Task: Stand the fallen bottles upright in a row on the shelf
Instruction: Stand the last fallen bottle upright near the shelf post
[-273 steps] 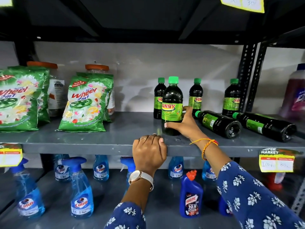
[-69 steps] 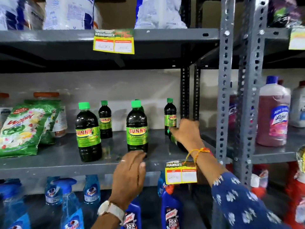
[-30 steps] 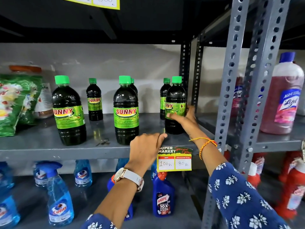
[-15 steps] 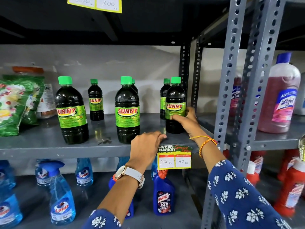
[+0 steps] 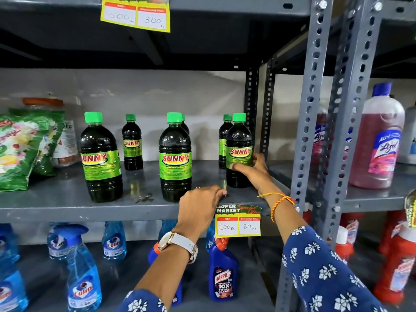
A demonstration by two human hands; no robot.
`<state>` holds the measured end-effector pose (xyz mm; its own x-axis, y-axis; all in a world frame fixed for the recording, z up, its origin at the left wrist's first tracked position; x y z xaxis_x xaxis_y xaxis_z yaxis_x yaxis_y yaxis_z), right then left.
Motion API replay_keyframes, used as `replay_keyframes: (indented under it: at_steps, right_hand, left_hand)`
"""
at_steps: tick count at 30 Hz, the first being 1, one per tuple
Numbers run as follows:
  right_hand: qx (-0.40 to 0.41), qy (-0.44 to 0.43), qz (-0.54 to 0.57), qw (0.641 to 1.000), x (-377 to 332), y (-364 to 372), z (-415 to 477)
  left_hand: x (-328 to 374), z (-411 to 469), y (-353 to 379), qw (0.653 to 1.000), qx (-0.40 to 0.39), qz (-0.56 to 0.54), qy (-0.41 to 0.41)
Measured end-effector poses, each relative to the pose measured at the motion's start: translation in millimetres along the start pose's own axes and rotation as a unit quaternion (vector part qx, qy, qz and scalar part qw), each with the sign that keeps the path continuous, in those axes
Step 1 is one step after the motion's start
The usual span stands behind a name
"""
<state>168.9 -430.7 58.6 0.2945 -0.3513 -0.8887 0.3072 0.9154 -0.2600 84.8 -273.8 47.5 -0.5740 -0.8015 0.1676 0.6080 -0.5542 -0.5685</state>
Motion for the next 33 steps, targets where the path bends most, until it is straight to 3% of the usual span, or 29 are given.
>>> replay_keyframes:
  at_steps: [6, 19, 33]
  right_hand:
    - [0.002, -0.016, -0.070, 0.997, -7, -6, -9]
    - [0.026, -0.084, -0.086, 0.992, -17, -28, -55]
    - [0.028, -0.102, -0.123, 0.987, -22, -29, -59]
  left_hand:
    - [-3, 1, 4, 0.999, -0.024, 0.004, -0.021]
    - [-2, 1, 4, 0.996, -0.059, 0.039, -0.048]
    - [-6, 2, 6, 0.997, -0.047, 0.039, -0.046]
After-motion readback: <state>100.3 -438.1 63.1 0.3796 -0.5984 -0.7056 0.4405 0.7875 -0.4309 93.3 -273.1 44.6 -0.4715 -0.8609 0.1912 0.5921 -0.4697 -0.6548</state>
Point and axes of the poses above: each hand's wrist, its own z-axis towards the middle knuckle, its own y-axis out of the palm, x = y × z, the point moved 10 cm from there along z, towards the middle knuckle, and after that the axes turned 7 degrees about -z, right-handed, at the moved point
